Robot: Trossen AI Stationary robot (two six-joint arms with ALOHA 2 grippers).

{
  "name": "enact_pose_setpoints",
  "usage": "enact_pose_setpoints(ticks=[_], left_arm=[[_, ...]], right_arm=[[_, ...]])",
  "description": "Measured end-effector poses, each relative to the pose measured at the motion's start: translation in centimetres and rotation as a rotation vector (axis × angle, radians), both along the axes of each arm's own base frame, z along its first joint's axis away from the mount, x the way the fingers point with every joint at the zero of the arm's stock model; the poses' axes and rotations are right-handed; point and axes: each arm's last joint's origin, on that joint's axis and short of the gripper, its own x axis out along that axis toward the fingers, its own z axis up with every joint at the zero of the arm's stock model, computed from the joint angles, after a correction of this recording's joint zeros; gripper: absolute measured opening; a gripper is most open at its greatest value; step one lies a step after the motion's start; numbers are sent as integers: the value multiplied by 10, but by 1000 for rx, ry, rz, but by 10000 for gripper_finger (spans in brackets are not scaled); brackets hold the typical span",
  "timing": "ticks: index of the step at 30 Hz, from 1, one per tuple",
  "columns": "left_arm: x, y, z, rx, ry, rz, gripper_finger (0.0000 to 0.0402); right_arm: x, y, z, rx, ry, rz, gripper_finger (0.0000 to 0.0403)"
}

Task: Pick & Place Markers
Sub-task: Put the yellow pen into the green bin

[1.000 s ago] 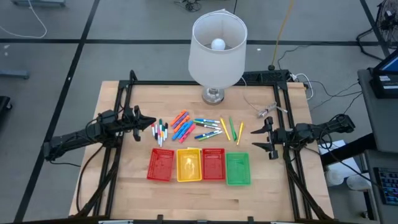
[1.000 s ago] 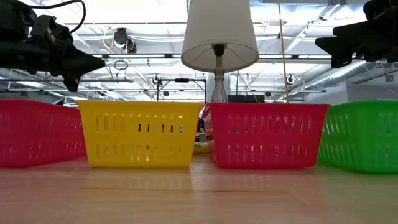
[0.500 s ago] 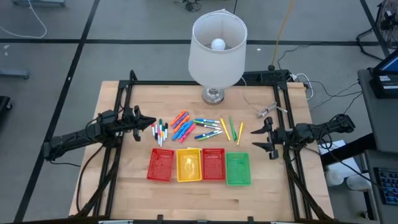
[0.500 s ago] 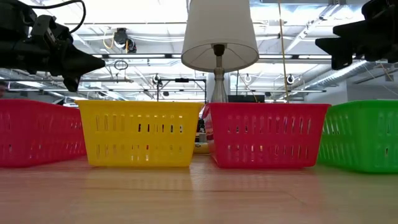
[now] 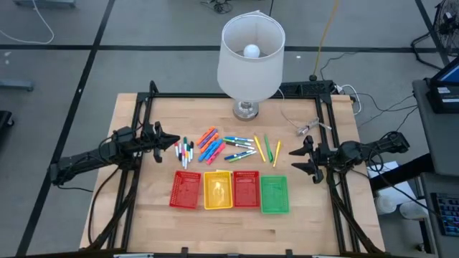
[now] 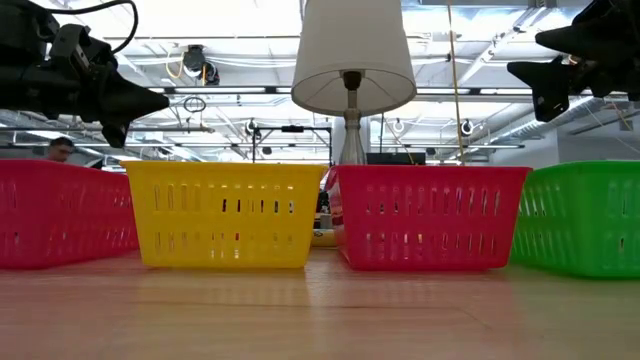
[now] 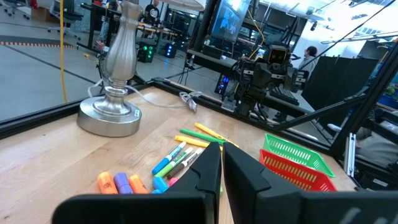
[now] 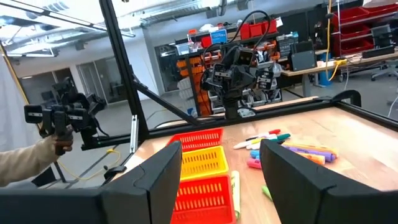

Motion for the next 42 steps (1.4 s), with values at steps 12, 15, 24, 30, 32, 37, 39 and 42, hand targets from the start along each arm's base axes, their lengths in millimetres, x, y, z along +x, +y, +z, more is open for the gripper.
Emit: enact_pose_setpoints(ticks=[12, 15, 24, 30, 32, 37, 39, 42], left_arm=[[0, 0, 0, 20, 4, 0, 21], [0, 0, 0, 31, 6, 0, 21], [0, 0, 0, 27, 6, 8, 21], [0, 0, 0, 26, 7, 8, 21], [0, 0, 0, 26, 6, 9, 21], [0, 0, 0, 27, 6, 9, 21], [0, 0, 0, 31, 7, 10, 21], [0, 0, 0, 67, 14, 10, 21]], right_arm=[[0, 0, 0, 1, -1, 0, 208], [0, 0, 0, 1, -2, 0, 208], [1, 0, -6, -92, 56, -7, 208], [1, 0, -7, -100, 65, -4, 208], [1, 0, -8, -105, 78, -3, 208], [3, 1, -10, -68, 101, -2, 208], [4, 1, -11, -53, 114, -2, 208], [6, 2, -13, -61, 145, -1, 208]])
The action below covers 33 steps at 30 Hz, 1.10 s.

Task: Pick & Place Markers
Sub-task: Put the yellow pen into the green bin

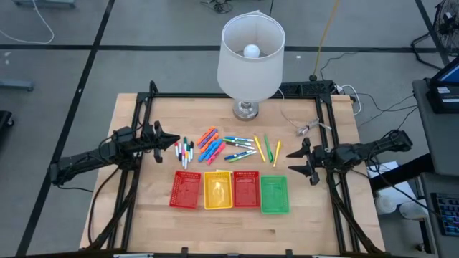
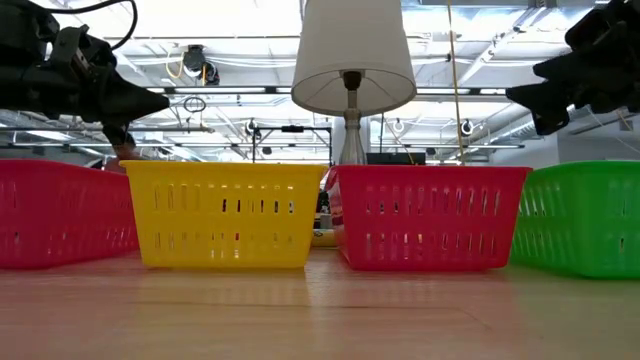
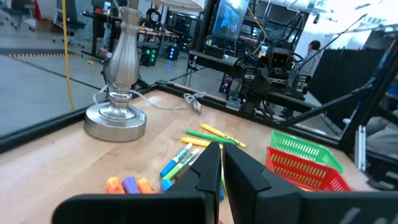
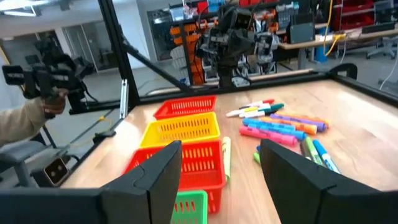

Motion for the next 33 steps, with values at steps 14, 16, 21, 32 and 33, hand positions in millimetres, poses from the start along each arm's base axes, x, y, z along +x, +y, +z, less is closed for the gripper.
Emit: enact_pose_setpoints(ticks=[14, 16, 21, 32, 33], left_arm=[[0, -3, 0, 186, 29, -99, 21], [1, -5, 0, 198, 20, -159, 21], [0, -6, 1, 146, 6, -217, 21], [2, -7, 0, 27, 11, -234, 21], [3, -8, -1, 23, 20, -245, 21]], right_arm=[[1, 3, -3, -34, 34, 80, 208], [1, 3, -3, -34, 34, 80, 208], [1, 3, -3, -34, 34, 80, 208], [2, 3, -3, -60, 30, 76, 208], [2, 3, -3, -60, 29, 76, 208]])
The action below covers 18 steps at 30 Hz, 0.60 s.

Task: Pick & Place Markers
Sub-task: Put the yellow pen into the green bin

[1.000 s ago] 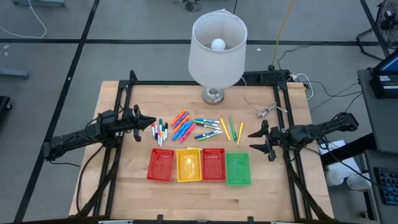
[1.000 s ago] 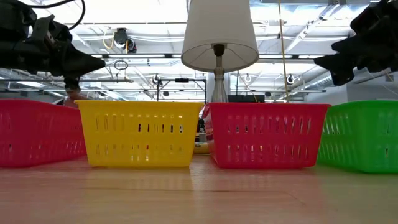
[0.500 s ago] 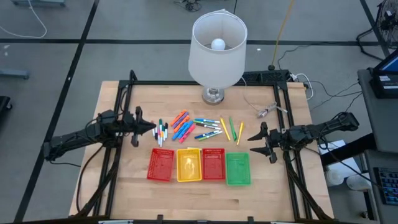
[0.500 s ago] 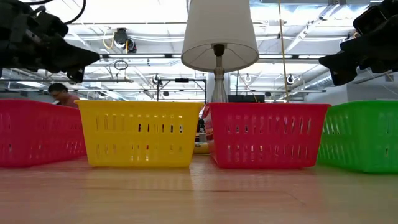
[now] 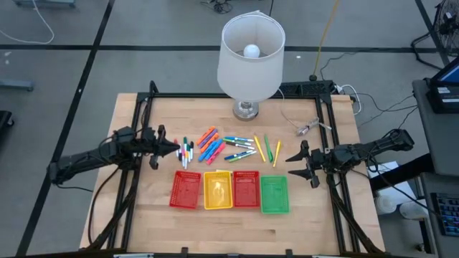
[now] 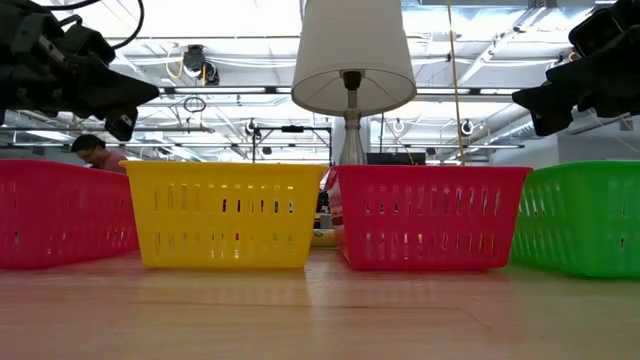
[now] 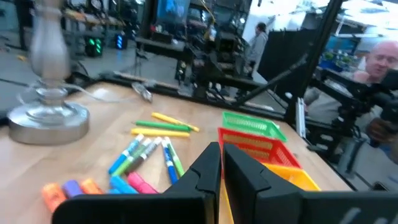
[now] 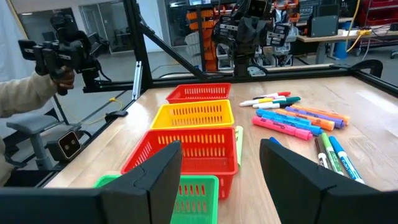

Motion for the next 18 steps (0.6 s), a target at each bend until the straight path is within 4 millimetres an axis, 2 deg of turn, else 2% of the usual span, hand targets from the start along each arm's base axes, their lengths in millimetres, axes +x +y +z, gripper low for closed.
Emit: enact_pose_setpoints(ticks=[5, 11, 18], left_arm=[[5, -6, -5, -18, 60, -35, 21], [11, -11, -11, 12, 120, 54, 21], [12, -15, -5, 88, 57, 107, 21]], right_arm=[[0, 0, 0, 10, 0, 0, 208], [0, 0, 1, 13, -4, 0, 208], [0, 0, 1, 14, -6, 0, 208]])
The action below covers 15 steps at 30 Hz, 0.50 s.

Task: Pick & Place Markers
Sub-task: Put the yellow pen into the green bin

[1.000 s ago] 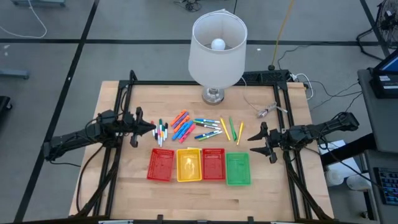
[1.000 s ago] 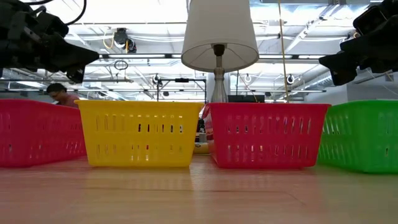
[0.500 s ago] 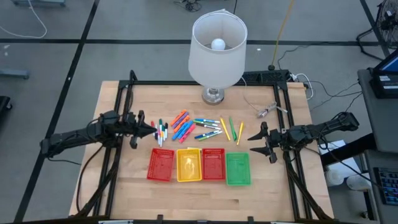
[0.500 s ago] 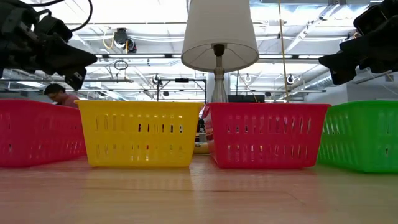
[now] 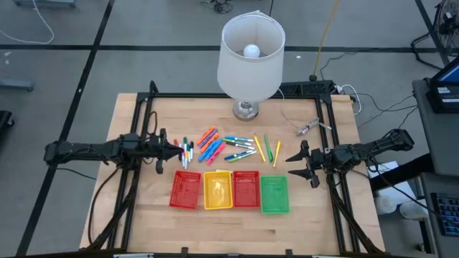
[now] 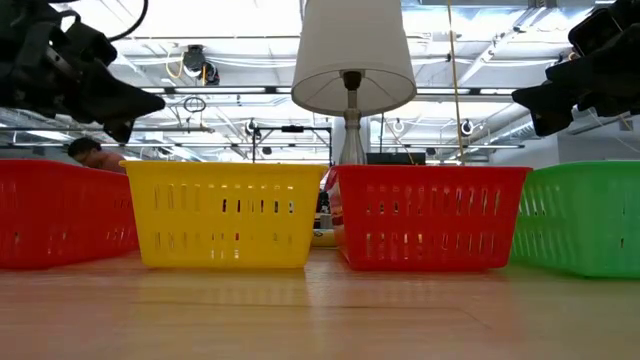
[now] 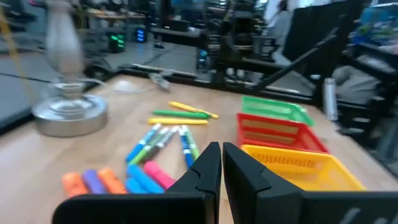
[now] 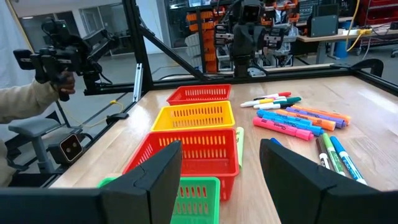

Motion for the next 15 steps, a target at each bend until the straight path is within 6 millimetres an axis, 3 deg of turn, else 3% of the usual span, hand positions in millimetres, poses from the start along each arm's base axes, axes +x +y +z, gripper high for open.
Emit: enact_pose_setpoints(ticks=[15], left_arm=[[-3, 0, -2, 36, 15, 20, 21]], right_arm=[[0, 0, 0, 0, -1, 3, 208]])
